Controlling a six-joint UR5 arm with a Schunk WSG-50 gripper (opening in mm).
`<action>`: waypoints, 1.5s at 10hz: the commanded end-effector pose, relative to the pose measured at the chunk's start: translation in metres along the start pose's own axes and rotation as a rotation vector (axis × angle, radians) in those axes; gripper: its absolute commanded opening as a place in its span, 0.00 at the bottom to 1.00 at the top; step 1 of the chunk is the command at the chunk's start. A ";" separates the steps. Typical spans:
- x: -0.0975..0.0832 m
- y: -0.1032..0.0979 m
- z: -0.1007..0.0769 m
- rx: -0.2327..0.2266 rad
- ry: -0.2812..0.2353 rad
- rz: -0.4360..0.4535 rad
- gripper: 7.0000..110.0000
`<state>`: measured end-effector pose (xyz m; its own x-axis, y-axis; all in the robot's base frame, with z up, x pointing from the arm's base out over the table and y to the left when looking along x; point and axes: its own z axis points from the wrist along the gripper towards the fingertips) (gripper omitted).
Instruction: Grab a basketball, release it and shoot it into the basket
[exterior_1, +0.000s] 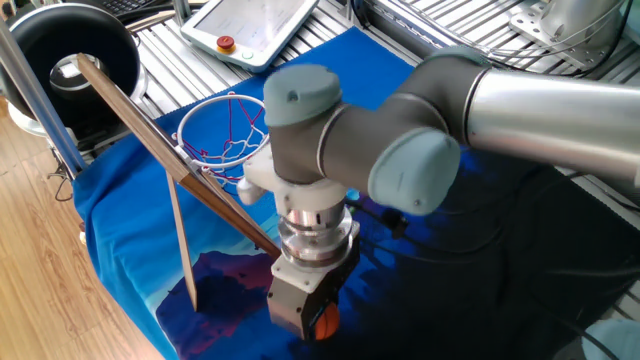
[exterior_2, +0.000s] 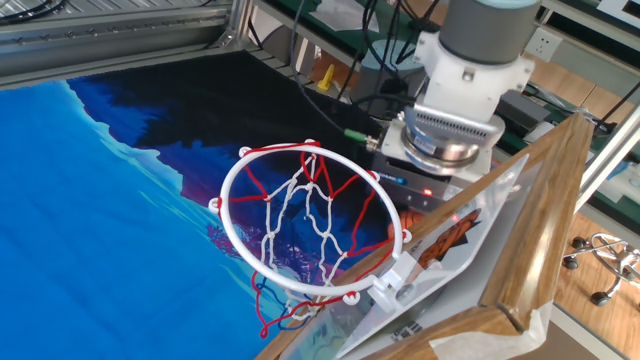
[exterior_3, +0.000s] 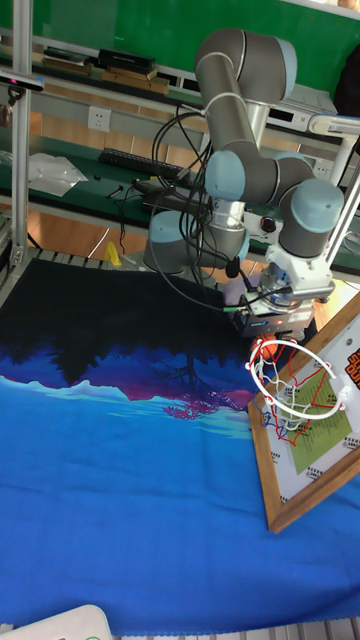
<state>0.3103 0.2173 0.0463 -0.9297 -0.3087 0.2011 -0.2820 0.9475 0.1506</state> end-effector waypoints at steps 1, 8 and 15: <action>0.000 -0.015 -0.039 -0.021 0.014 -0.033 0.00; -0.038 -0.069 -0.171 0.013 -0.133 -0.099 0.00; -0.056 -0.065 -0.173 0.112 -0.121 -0.078 0.00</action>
<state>0.4207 0.1568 0.1901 -0.9255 -0.3747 0.0554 -0.3701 0.9257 0.0779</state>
